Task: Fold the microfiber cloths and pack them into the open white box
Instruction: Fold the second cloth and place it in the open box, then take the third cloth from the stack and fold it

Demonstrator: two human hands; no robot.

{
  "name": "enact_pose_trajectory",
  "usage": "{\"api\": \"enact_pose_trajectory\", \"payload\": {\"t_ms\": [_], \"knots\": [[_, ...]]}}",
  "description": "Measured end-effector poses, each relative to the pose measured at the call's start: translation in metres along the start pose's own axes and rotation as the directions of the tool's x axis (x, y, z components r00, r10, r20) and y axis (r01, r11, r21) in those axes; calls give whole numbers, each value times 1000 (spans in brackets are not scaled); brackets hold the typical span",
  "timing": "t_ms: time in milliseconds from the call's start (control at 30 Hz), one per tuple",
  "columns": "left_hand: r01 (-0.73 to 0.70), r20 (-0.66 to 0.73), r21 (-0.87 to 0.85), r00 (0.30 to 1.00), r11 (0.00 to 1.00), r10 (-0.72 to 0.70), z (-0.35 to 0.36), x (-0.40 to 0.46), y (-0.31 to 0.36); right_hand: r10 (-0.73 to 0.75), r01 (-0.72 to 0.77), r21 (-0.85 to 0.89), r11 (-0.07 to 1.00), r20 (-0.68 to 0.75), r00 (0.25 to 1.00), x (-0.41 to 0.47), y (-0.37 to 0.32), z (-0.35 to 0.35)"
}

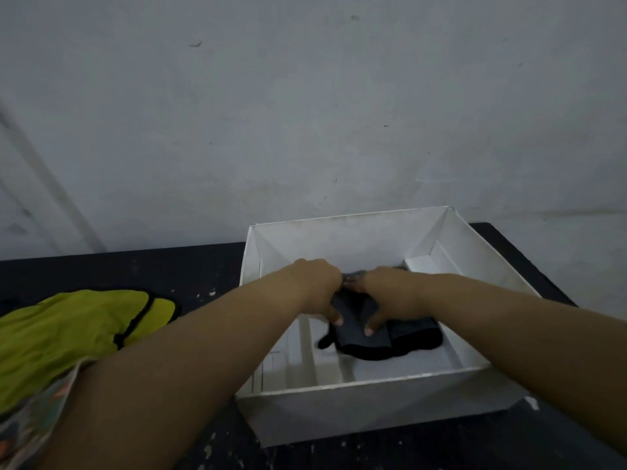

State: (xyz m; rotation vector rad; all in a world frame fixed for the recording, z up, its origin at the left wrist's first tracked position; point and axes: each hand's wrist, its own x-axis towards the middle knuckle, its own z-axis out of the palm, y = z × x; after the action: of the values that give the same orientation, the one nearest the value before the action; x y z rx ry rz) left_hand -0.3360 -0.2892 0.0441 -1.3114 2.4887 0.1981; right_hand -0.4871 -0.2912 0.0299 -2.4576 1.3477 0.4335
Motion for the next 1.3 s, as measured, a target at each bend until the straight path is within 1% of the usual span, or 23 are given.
{"api": "enact_pose_trajectory", "payload": {"t_ms": [67, 133, 233, 333, 400, 433, 533, 600, 633, 667, 733, 800, 900, 1000, 1100, 1167, 1300], "knots": [[5, 6, 128, 1000, 992, -6, 2, 3, 2, -6, 7, -41, 999, 34, 999, 4, 4, 4], [13, 19, 191, 1000, 981, -17, 4, 4, 1, -10, 14, -65, 998, 59, 998, 5, 4, 5], [5, 49, 212, 999, 977, -16, 6, 4, 0, 0, 1, -23, 1000, 41, 999, 4, 6, 5], [-3, 60, 169, 998, 986, -7, 3, 4, -2, 10, -11, 25, 1000, 40, 999, 0, 6, 0], [13, 35, 59, 999, 998, -15, -3, 4, -6, 10, -11, 105, 994, 10, 1000, -3, 7, -7], [25, 4, -38, 1000, 999, -25, -5, 4, -8, 15, -11, 164, 986, -28, 999, -4, 7, -11], [4, -148, -327, 987, 945, -56, -11, 1, -14, 104, -18, 351, 936, -227, 968, -10, 12, -25], [-53, -268, -453, 960, 890, -79, -16, 0, -14, 203, 0, 526, 850, -329, 922, -19, 13, -34], [-90, -319, -511, 944, 855, -91, -19, -2, -13, 255, 13, 605, 796, -355, 899, -26, 11, -38], [-130, -362, -565, 927, 815, -102, -22, -5, -12, 300, 26, 666, 746, -371, 879, -32, 9, -42], [-196, -423, -642, 897, 741, -129, -30, -11, -9, 365, 47, 723, 690, -403, 839, -42, 3, -48], [-229, -465, -650, 874, 725, -140, -39, -20, -10, 391, 68, 736, 674, -433, 812, -49, -6, -54], [-231, -499, -596, 857, 769, -129, -49, -43, -16, 395, 76, 707, 704, -478, 784, -52, -26, -60], [-215, -527, -545, 839, 810, -132, -52, -71, -28, 395, 105, 697, 709, -517, 760, -51, -52, -63], [-200, -549, -536, 821, 820, -159, -49, -99, -43, 381, 134, 688, 713, -541, 750, -46, -82, -68], [-181, -559, -505, 814, 844, -159, -43, -123, -55, 360, 163, 674, 721, -565, 743, -43, -110, -70], [-162, -575, -474, 801, 866, -165, -28, -160, -73, 318, 198, 621, 759, -618, 719, -38, -154, -72]]}}
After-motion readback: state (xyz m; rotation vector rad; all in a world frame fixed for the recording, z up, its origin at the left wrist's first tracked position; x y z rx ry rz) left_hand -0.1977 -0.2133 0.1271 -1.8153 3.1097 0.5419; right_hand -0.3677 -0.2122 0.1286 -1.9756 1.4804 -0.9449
